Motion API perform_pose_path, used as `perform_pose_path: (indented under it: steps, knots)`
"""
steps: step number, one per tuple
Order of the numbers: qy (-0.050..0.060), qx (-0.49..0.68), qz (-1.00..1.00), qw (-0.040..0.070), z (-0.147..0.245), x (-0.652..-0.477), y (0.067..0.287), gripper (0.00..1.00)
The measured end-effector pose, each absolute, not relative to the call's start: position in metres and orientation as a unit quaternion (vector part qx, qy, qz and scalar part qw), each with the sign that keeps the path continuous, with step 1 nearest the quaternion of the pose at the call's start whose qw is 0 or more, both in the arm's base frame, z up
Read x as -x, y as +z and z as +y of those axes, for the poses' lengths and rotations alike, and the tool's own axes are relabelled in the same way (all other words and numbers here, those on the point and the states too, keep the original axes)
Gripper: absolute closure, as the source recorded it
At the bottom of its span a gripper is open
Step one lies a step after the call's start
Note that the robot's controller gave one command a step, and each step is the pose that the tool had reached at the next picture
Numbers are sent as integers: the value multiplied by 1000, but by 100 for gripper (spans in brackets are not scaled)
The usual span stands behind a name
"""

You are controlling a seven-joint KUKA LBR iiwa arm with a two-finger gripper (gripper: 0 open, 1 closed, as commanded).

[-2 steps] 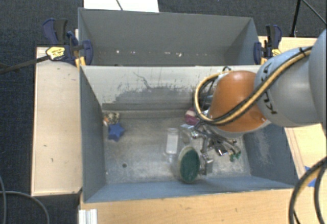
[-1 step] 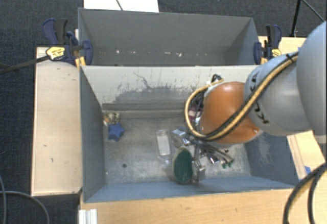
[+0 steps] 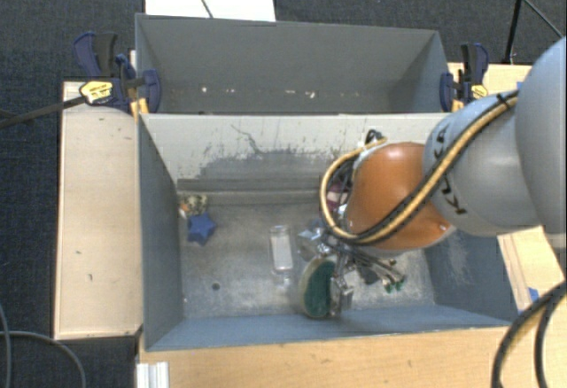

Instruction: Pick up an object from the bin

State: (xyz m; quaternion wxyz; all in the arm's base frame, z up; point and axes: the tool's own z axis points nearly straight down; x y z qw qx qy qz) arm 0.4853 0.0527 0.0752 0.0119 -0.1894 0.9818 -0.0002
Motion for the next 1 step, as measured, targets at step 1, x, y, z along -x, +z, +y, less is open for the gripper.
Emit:
perform_pose_path:
  steps: [1]
  knots:
    - [-1, 219, 976, 6, 18, -500, 242, 100]
